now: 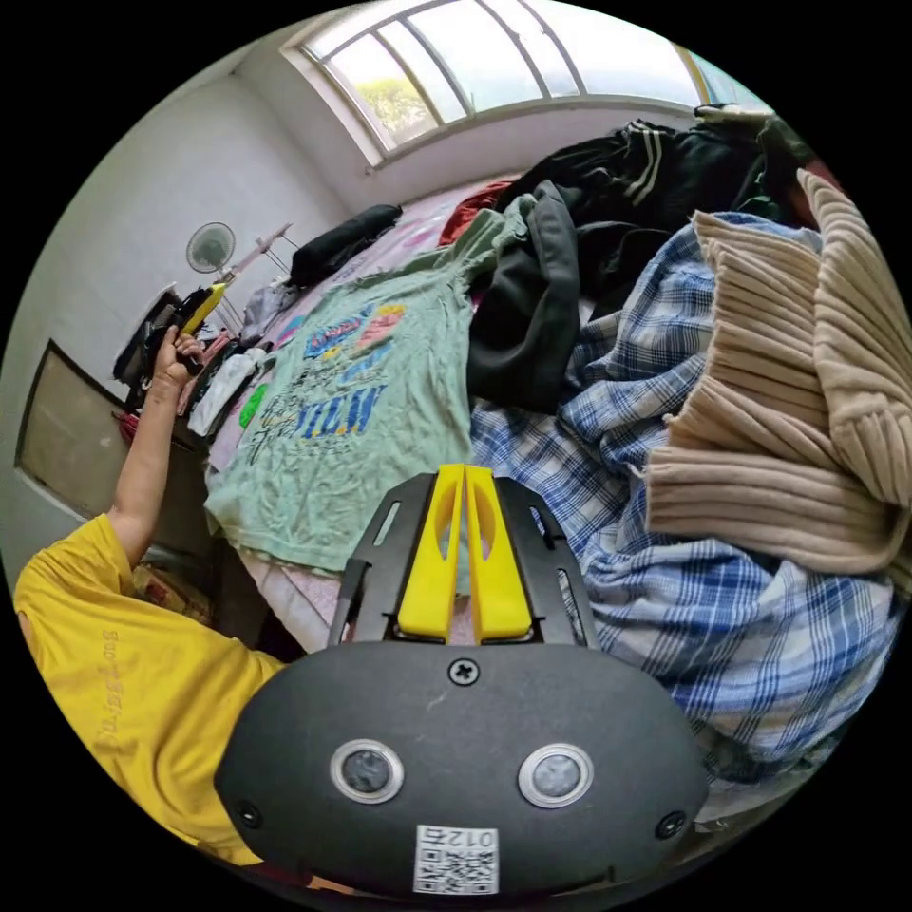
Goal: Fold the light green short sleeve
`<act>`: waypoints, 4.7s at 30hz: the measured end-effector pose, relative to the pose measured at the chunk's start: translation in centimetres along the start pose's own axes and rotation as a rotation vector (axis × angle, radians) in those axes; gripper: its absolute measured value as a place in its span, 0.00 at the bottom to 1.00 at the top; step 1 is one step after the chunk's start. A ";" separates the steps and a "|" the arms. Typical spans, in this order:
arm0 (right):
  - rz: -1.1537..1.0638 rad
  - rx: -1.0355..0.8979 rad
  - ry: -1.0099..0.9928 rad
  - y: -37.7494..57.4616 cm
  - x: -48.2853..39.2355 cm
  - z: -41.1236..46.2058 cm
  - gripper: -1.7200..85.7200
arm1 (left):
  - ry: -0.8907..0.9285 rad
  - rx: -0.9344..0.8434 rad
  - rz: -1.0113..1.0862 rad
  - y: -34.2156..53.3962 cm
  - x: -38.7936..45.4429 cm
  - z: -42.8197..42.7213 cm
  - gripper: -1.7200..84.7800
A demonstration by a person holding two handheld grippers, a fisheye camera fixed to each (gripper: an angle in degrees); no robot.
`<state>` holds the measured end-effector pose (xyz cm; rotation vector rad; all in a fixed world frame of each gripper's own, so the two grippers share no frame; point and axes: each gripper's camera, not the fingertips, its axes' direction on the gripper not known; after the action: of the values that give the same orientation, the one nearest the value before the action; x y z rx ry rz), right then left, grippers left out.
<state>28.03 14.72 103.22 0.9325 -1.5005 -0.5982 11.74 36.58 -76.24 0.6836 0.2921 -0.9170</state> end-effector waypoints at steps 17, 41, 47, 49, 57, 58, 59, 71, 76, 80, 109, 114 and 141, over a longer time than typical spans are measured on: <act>-0.061 -0.039 0.036 0.0 -8.3 -11.4 0.04 | -0.430 -0.511 0.086 32.3 7.9 -12.7 0.16; 0.093 0.063 -0.242 0.3 -6.5 -22.6 0.03 | -0.736 -0.456 0.559 37.1 20.3 -12.8 0.02; 0.098 0.014 -0.216 2.6 -6.4 -21.4 0.04 | -0.586 -0.482 0.469 36.8 15.7 -14.8 0.02; 0.101 0.033 -0.198 3.4 -6.6 -21.4 0.05 | -0.542 -0.482 0.435 36.7 14.0 -15.0 0.02; 0.052 -0.073 -0.119 5.9 -9.9 -16.2 0.05 | -0.428 -0.445 0.398 35.1 9.4 -17.0 0.02; 0.022 -0.073 -0.120 6.5 -10.5 -16.0 0.05 | -0.377 -0.421 0.391 34.7 8.6 -17.8 0.02; 0.005 -0.048 -0.140 7.1 -10.8 -16.5 0.04 | -0.347 -0.404 0.381 34.5 8.1 -18.4 0.02; 0.054 -0.120 -0.132 17.2 -9.7 -7.6 0.04 | -0.233 -0.492 0.252 33.4 -3.7 -18.0 0.02; 0.072 -0.110 -0.071 22.8 -10.6 -6.4 0.07 | -0.292 -0.454 0.246 31.1 -8.0 -20.9 0.03; -0.007 0.143 0.142 27.7 -16.7 -8.5 0.07 | -0.366 -0.280 0.158 25.2 -12.4 -24.9 0.03; -1.424 0.093 0.175 78.3 -69.5 32.2 0.16 | -0.110 -0.264 -0.649 -2.1 -42.2 -1.3 0.05; -1.504 0.133 0.292 82.9 -70.1 35.2 0.16 | -0.044 -0.225 -0.666 -2.6 -41.8 0.8 0.04; -0.430 -0.016 -0.706 41.9 -36.3 9.1 0.03 | -0.367 -0.500 0.026 -17.3 -5.5 28.3 0.03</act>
<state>9.11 66.20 115.30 1.1020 -1.9104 -1.3537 -6.84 14.29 -59.36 0.0546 0.1724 -0.8800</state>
